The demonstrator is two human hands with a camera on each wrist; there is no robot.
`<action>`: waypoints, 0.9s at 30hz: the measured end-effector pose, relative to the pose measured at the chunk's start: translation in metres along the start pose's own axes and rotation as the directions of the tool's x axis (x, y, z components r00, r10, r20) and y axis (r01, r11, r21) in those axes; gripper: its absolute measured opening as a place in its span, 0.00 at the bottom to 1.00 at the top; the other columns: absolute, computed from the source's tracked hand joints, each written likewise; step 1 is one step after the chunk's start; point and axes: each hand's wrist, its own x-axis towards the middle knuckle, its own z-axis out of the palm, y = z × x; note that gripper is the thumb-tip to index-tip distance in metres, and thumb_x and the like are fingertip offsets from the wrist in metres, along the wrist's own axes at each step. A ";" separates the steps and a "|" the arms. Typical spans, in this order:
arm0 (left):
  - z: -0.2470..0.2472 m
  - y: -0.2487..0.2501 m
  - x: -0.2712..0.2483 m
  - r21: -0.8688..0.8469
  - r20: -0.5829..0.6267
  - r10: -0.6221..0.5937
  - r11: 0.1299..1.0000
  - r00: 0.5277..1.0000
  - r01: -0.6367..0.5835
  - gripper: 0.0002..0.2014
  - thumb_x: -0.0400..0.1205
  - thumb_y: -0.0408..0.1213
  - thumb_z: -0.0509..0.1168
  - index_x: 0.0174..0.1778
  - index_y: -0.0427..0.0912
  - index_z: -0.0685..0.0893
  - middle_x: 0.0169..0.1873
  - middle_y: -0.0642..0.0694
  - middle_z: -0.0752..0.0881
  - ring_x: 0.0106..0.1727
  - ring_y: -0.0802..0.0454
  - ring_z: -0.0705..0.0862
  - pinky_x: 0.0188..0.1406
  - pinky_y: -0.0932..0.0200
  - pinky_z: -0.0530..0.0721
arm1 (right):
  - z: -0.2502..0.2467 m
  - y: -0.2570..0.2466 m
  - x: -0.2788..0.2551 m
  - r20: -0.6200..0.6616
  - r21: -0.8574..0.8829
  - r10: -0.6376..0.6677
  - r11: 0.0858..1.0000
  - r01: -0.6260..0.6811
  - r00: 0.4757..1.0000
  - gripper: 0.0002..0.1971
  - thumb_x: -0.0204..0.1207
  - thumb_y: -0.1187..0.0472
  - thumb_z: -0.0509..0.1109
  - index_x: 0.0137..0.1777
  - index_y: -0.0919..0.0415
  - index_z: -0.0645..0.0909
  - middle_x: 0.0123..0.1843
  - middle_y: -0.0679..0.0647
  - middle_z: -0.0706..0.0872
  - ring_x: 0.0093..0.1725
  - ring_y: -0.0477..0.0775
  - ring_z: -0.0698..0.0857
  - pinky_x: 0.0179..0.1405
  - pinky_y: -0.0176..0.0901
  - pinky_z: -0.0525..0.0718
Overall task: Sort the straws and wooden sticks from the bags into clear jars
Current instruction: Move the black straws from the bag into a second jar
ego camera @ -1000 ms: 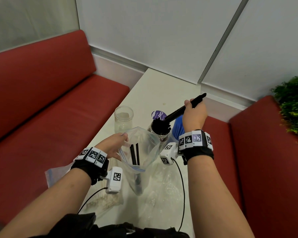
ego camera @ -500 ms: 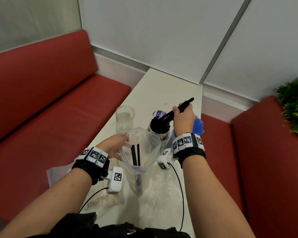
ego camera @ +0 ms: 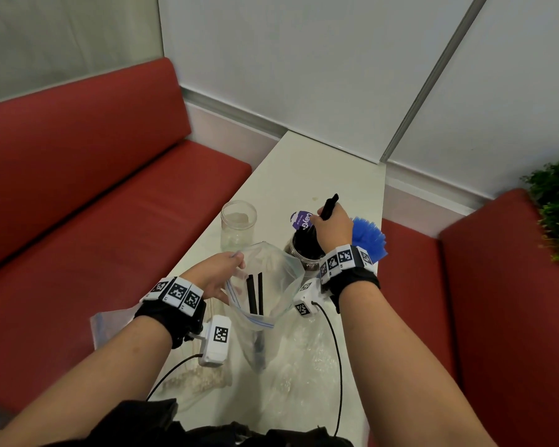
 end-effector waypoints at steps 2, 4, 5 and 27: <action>-0.001 0.000 -0.001 0.000 -0.002 0.001 1.000 1.000 -0.001 0.15 0.90 0.50 0.50 0.46 0.45 0.73 0.62 0.38 0.83 0.47 0.37 0.86 0.40 0.43 0.86 | 0.001 -0.002 0.003 -0.006 0.067 -0.021 0.998 0.021 1.000 0.13 0.81 0.62 0.71 0.63 0.65 0.80 0.58 0.59 0.87 0.60 0.60 0.85 0.50 0.42 0.75; -0.004 0.000 -0.001 -0.005 -0.003 0.002 1.000 1.000 -0.002 0.15 0.90 0.50 0.50 0.46 0.45 0.74 0.62 0.39 0.83 0.46 0.38 0.87 0.37 0.45 0.88 | 0.002 -0.009 0.003 -0.089 0.187 -0.128 0.972 0.143 0.988 0.11 0.81 0.61 0.71 0.61 0.61 0.79 0.56 0.54 0.87 0.56 0.54 0.85 0.52 0.41 0.79; -0.005 0.000 -0.002 -0.008 -0.002 0.004 1.000 1.000 -0.004 0.15 0.90 0.50 0.51 0.46 0.45 0.74 0.62 0.38 0.83 0.44 0.39 0.87 0.35 0.45 0.88 | 0.003 -0.012 0.002 -0.142 0.215 -0.195 0.951 0.223 0.970 0.09 0.82 0.61 0.69 0.60 0.59 0.79 0.55 0.51 0.86 0.54 0.47 0.85 0.52 0.37 0.80; -0.029 -0.011 0.001 -0.024 -0.144 0.018 0.999 0.989 -0.021 0.17 0.87 0.54 0.54 0.49 0.42 0.76 0.58 0.37 0.88 0.50 0.38 0.88 0.47 0.45 0.86 | 0.066 0.040 -0.020 0.274 -0.604 -0.128 0.748 0.274 0.953 0.34 0.91 0.46 0.51 0.89 0.65 0.49 0.91 0.61 0.50 0.90 0.64 0.45 0.88 0.63 0.43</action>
